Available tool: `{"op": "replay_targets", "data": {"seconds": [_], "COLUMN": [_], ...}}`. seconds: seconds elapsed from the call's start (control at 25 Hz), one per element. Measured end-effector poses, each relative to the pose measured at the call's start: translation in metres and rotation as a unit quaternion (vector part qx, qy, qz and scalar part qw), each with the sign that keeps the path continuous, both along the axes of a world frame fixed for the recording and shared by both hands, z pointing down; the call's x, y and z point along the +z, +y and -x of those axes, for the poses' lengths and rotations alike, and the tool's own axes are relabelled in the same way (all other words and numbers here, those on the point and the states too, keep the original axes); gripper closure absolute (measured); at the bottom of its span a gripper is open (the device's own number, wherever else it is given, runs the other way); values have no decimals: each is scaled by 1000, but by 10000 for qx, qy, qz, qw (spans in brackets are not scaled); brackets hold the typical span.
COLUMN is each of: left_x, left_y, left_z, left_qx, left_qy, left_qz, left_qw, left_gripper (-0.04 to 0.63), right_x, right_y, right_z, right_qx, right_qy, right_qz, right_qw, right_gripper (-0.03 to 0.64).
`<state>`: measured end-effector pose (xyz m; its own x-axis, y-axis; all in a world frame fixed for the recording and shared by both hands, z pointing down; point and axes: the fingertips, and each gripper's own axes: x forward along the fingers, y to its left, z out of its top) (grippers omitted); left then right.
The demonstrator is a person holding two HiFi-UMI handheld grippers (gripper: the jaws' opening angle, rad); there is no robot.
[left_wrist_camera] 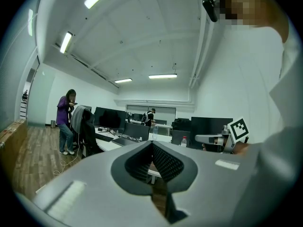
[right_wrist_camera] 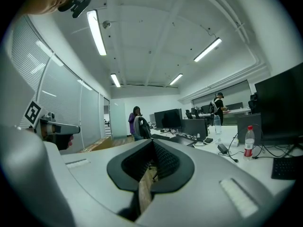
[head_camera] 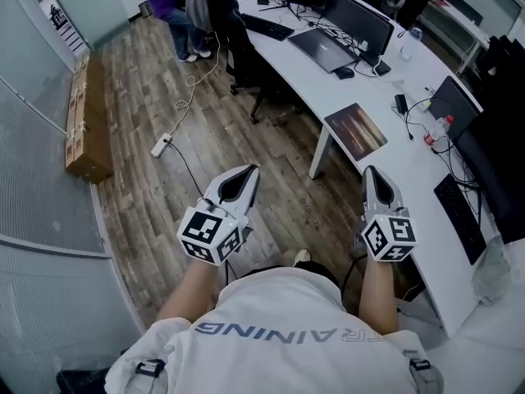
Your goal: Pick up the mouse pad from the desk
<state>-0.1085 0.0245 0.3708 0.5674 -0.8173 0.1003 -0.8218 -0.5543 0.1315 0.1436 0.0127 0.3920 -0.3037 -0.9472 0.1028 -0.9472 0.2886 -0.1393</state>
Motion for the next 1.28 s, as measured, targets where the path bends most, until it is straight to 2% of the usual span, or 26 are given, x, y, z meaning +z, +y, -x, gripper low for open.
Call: {"op": "replay_targets", "data": {"seconds": [0.36,0.68,1.0,1.16,1.28], "left_x": [21,30,34,24,23], "left_y": [-62,-113,-207,-267,-306], "left_z": [-71,-107,-129,-132,-138], "left_qx": [-239,46,770,1187,1592], "left_qy": [-88,37,164,190,208], "left_qz": [232,271,295,214,233], "left_qw": [9994,9996,9965,9925,9867], "left_gripper": [595,595,595,595,595], "right_x": [30,44,37,28,26], "right_y": [-72,-118,-174,-203,-224], "right_z": [-68,-97,-113,-108,-113], "right_qx": [-215,-75,567,887,1343], "right_qy": [-116,-52,221,479,521], "right_qz": [310,419,517,594,708], "right_qw": [9992,9991,9968,9931,9870], "right_gripper": [603,603,603,603,603]}}
